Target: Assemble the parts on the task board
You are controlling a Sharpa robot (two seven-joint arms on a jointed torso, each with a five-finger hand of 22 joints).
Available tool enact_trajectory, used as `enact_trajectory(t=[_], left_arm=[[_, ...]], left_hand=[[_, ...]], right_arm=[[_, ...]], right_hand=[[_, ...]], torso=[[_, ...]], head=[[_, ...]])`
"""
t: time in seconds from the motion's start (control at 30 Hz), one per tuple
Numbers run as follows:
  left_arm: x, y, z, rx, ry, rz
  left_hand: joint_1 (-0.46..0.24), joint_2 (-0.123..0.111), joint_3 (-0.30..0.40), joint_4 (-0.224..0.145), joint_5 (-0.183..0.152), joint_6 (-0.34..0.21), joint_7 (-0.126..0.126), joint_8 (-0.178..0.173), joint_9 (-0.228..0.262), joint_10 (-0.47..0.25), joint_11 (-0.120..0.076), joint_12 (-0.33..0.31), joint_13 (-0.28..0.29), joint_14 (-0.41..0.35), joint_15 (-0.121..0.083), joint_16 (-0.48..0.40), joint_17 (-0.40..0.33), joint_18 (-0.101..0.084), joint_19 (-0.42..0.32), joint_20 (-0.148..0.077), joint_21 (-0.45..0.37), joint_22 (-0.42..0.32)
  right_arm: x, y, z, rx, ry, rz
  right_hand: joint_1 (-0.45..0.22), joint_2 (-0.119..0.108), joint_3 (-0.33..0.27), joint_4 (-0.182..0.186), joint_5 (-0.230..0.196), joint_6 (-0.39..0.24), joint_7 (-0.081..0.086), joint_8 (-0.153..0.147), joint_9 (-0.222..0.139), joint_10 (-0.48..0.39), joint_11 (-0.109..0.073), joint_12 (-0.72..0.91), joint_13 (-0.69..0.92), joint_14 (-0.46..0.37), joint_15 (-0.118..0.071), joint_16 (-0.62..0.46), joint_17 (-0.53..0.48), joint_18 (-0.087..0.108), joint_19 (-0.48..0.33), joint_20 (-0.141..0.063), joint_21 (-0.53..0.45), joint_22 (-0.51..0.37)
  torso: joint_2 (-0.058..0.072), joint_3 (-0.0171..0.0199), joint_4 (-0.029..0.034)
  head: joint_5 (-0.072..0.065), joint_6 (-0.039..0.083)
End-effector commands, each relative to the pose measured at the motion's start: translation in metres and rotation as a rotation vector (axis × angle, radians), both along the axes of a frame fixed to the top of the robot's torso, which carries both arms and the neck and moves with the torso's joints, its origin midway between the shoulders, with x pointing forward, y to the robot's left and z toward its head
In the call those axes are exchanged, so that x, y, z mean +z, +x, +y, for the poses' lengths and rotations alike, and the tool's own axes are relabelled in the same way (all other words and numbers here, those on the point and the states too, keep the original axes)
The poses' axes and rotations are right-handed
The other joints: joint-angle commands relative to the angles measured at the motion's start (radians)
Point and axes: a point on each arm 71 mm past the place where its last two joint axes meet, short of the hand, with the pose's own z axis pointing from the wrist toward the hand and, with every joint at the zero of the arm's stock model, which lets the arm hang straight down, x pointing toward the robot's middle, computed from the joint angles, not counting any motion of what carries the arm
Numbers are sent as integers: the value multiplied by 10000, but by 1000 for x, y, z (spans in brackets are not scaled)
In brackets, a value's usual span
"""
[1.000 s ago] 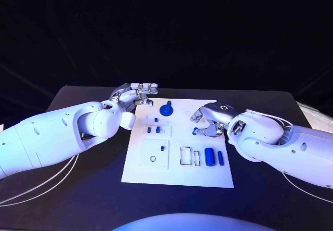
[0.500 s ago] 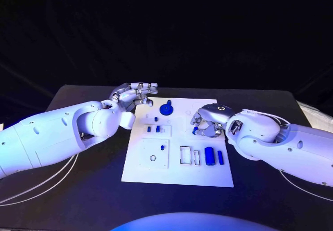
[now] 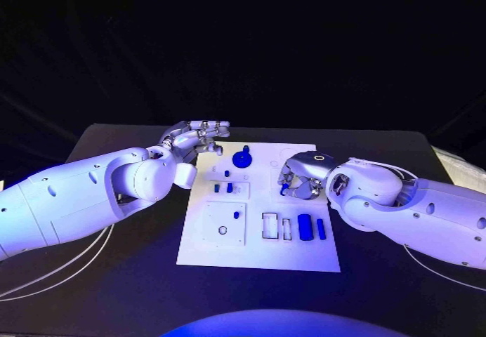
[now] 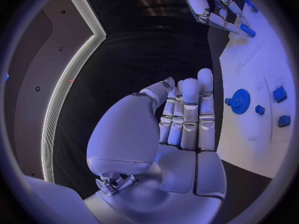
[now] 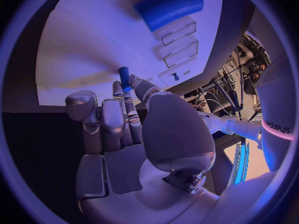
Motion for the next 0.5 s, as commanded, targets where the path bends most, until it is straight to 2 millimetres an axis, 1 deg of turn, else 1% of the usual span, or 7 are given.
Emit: enact_trajectory(t=[0.03, 0.27, 0.5], left_arm=[[1, -1, -2, -184, -105, -42], [1, -1, -2, -186, -44, -74], [1, -1, -2, -218, 130, -178]], left_hand=[[-63, 75, -66, 0, 6, -89, -7, 45, -4, -86, 3, 53, 19, -96, 12, -52, -34, 114, -24, 39, -70, -19], [-63, 75, -66, 0, 6, -89, -7, 45, -4, -86, 3, 53, 19, -96, 12, -52, -34, 114, -24, 39, -70, -19], [-68, 83, -70, 4, 9, -101, -6, 46, -6, -101, 4, 58, 19, -91, 13, -42, -17, 114, -23, 40, -78, -25]], right_arm=[[-4, 0, 0, -7, -397, 25], [-7, 0, 2, 53, -446, 130], [-7, -1, 2, -31, -312, 12]], right_hand=[[16, 76, 61, 3, -71, 88, 8, 44, 17, 74, 13, -61, 5, 271, -53, 65, 18, -5, 90, -14, 58, 14], [14, 77, 127, -5, -94, 158, -13, 59, 32, 150, -2, -97, 4, 277, -66, 85, 35, -13, 108, -27, 82, 47], [49, 154, 290, -39, -113, 440, -107, 161, 112, 470, -94, -146, 25, 337, -132, 282, 256, -67, 243, -79, 290, 379]], torso=[[3, 2, -4], [2, -7, 4], [-7, -9, -7]], head=[[-7, -2], [-28, -11], [-27, -16]])
